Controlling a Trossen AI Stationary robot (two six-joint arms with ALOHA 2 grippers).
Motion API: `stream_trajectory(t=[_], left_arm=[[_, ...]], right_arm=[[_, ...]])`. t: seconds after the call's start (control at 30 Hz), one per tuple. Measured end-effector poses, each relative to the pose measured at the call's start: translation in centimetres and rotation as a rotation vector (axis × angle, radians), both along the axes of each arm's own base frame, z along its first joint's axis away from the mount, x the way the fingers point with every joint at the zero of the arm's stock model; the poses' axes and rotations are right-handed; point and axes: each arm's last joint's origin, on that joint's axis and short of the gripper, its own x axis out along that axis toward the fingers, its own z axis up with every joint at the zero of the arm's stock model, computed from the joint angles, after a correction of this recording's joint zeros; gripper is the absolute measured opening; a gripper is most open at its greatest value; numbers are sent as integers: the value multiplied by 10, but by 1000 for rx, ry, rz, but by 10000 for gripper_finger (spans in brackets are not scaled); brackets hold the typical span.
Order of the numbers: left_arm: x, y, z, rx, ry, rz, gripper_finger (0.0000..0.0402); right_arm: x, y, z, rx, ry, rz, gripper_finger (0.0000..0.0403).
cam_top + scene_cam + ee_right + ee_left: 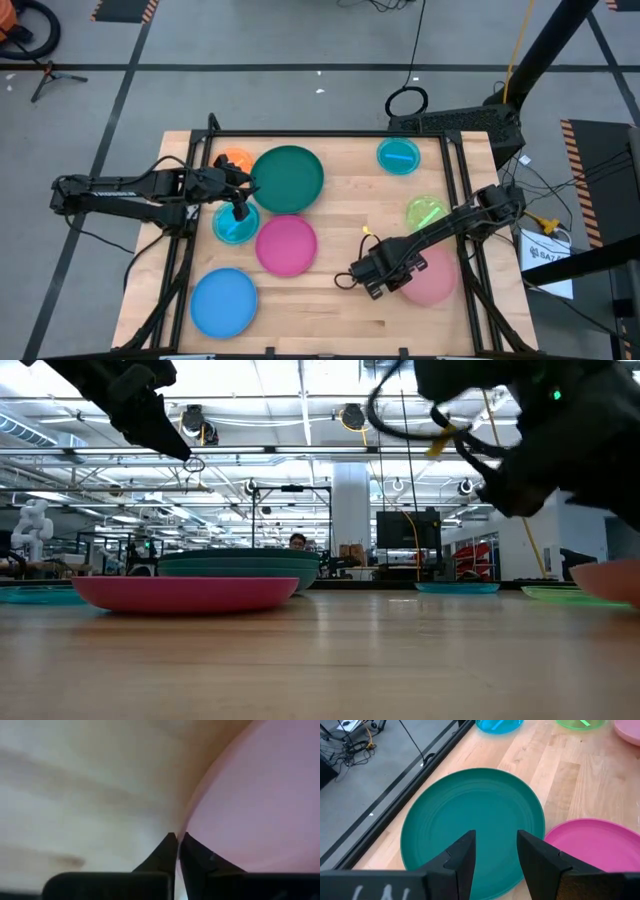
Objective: Stack plastic plates
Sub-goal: Stack the medium light pink plate on top of the big green plate
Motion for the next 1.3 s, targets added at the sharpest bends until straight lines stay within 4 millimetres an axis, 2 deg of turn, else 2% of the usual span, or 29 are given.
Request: stream_trajectory(t=[0.2,0.4,0.53,0.77,0.9,1.0,1.3], left_arm=[[0,0,0,-2,-1,2,149],[0,0,0,0,0,0,149],[1,0,1,14,-3,-10,149],[2,0,3,39,-16,-27,149],[2,0,3,41,-15,-29,149],[3,0,4,54,-24,-25,149],[4,5,10,173,-65,102,149]], right_arm=[[21,7,31,59,-129,48,5],[48,3,72,35,-373,161,4],[63,-6,98,-60,-553,318,4],[78,-22,129,-268,-771,772,3],[82,-38,133,-385,-773,993,3],[84,-52,132,-416,-733,1087,3],[99,-102,103,-420,-536,1319,2]])
